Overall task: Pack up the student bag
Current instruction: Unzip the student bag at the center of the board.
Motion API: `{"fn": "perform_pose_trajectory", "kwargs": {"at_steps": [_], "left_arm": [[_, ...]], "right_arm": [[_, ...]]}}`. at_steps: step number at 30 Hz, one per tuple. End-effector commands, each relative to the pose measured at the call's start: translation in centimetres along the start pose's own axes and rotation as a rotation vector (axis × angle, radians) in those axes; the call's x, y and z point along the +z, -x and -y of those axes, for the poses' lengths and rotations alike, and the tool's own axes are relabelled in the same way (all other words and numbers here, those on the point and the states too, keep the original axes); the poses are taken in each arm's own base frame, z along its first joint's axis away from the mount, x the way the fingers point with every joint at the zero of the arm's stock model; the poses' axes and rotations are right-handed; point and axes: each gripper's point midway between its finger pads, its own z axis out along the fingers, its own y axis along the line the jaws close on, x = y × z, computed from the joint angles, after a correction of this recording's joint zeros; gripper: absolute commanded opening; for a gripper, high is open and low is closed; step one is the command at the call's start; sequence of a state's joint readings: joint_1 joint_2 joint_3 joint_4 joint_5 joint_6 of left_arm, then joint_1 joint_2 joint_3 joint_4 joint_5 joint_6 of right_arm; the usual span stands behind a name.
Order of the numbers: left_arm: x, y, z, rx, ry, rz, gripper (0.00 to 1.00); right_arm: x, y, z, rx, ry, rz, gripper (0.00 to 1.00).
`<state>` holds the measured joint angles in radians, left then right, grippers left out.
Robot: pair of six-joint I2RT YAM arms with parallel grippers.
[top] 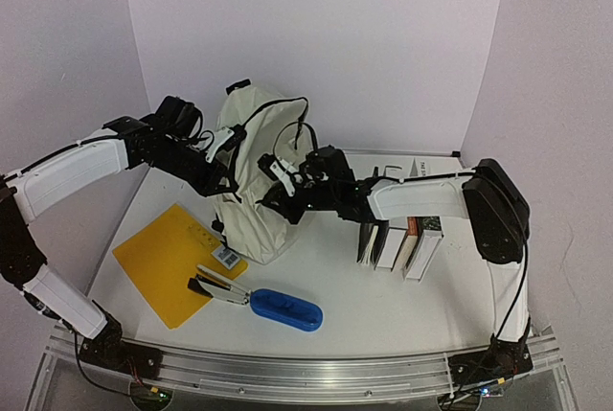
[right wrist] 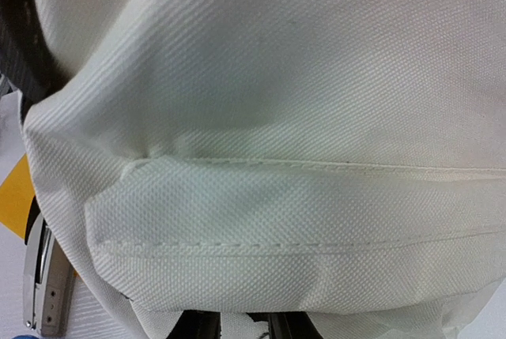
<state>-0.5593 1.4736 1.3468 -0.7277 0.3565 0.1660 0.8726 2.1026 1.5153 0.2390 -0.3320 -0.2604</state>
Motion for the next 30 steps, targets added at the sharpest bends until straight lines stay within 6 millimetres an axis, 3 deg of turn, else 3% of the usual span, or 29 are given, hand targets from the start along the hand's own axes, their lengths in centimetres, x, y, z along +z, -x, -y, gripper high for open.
{"fn": "perform_pose_trajectory", "kwargs": {"at_steps": [1,6,10,15,24,30], "left_arm": [[-1.2,0.6,0.9,0.014,-0.028,0.036,0.00],[-1.1,0.4,0.6,0.014,-0.008,0.033,0.00],[-1.3,0.4,0.2,0.018,0.015,0.037,0.00],[-1.3,0.1,-0.2,0.021,0.041,0.030,0.00],[-1.3,-0.1,-0.6,0.022,0.062,0.021,0.00],[-1.5,-0.1,-0.5,0.025,0.064,0.027,0.00]], "right_arm": [[0.6,2.5,0.3,0.038,-0.008,0.065,0.15],[0.2,2.9,0.5,0.058,-0.035,0.079,0.00],[-1.5,3.9,2.1,0.093,-0.143,0.135,0.00],[-3.4,4.0,6.3,0.181,-0.398,0.170,0.00],[-4.9,4.8,9.6,0.223,-0.593,0.195,0.00],[-5.2,4.0,12.8,0.248,-0.696,0.175,0.00]]}}
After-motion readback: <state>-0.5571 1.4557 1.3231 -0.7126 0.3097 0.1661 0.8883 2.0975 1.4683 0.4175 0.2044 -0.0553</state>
